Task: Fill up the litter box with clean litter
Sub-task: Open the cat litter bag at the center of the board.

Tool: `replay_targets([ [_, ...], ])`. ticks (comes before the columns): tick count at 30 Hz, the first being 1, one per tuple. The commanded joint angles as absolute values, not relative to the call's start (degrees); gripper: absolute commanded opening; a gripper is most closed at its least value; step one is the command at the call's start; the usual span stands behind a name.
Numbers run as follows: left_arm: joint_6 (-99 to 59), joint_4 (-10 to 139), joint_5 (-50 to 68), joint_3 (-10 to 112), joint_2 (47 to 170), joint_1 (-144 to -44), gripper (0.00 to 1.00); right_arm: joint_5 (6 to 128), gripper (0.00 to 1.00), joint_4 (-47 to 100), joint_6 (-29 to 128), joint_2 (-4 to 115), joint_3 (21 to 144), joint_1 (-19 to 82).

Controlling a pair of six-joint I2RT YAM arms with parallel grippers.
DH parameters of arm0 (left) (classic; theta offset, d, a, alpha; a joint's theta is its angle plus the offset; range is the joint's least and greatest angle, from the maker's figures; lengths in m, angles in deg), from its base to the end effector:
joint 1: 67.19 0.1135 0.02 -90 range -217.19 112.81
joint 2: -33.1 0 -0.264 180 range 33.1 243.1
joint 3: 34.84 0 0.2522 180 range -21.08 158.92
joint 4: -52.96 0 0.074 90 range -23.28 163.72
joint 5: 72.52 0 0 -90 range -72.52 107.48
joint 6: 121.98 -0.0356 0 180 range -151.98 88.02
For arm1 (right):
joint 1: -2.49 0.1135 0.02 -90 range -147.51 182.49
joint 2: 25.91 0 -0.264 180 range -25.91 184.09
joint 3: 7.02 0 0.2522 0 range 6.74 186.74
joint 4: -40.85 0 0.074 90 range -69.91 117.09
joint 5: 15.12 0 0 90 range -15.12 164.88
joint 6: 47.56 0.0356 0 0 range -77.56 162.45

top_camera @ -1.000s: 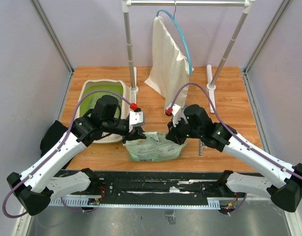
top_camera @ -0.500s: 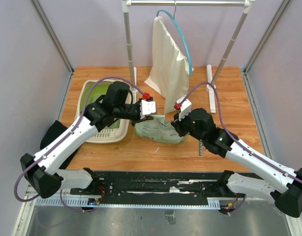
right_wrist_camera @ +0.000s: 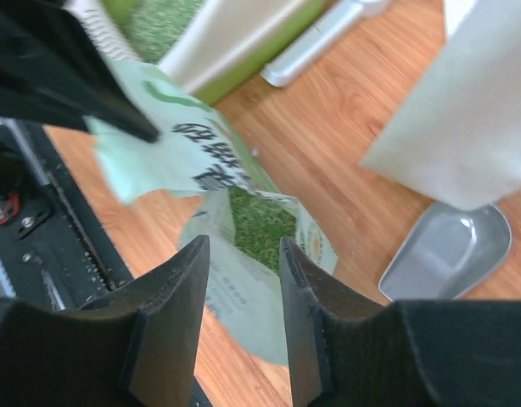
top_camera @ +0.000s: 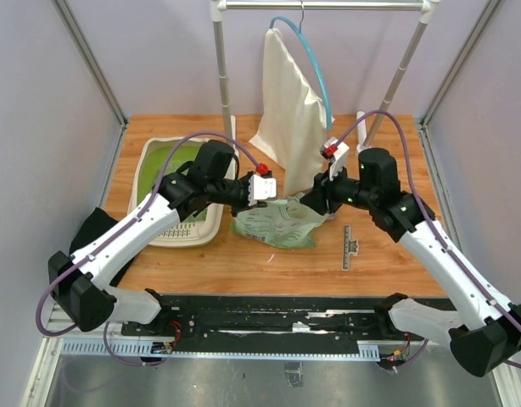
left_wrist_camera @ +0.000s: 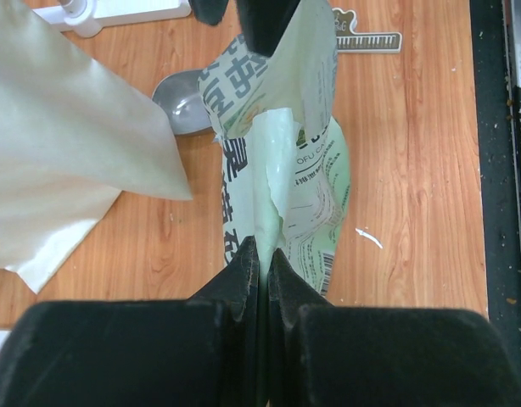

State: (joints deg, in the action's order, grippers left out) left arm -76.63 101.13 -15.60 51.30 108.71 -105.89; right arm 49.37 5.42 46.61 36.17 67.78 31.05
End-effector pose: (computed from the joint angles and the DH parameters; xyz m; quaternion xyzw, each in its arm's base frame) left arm 0.2099 -0.1931 0.3519 0.6658 0.5591 -0.2332 0.4356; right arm 0.2037 0.1283 0.3613 -0.2911 0.7678 0.3286 0.4667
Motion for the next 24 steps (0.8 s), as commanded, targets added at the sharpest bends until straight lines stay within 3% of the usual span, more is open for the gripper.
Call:
replay_targets([
  [1, -76.54, 99.75, -17.89, 53.24, 108.25, -106.1, 0.01, 37.5, 0.4, 3.41, 40.19, 33.0, 69.08, 30.53],
  [6, -75.95, 98.73, -18.02, 52.56, 107.9, -106.06, 0.01, 28.22, 0.55, 6.87, 40.47, 32.91, 66.3, 31.06],
  [9, -75.52, 98.75, -18.11, 52.21, 107.61, -106.1, 0.01, 27.86, 0.57, 1.04, 38.56, 37.07, 69.16, 33.69],
  [18, -75.05, 97.86, -17.63, 51.02, 106.6, -106.04, 0.01, 43.77, 0.59, -0.9, 36.64, 43.13, 69.64, 37.27],
  [20, -74.59, 96.9, -17.28, 50.56, 106.32, -106.04, 0.01, 40.55, 0.58, 0.05, 36.64, 44.3, 69.29, 37.66],
  [22, -73.96, 95.72, -16.71, 50.15, 106.22, -105.77, 0.0, 31.99, 0.48, 0.28, 36.44, 46.42, 69.23, 38.07],
  [24, -73.28, 95.61, -16.49, 49.88, 106.51, -105.06, 0.01, 25.54, 0.45, -0.04, 38.71, 49.09, 69.1, 38.21],
])
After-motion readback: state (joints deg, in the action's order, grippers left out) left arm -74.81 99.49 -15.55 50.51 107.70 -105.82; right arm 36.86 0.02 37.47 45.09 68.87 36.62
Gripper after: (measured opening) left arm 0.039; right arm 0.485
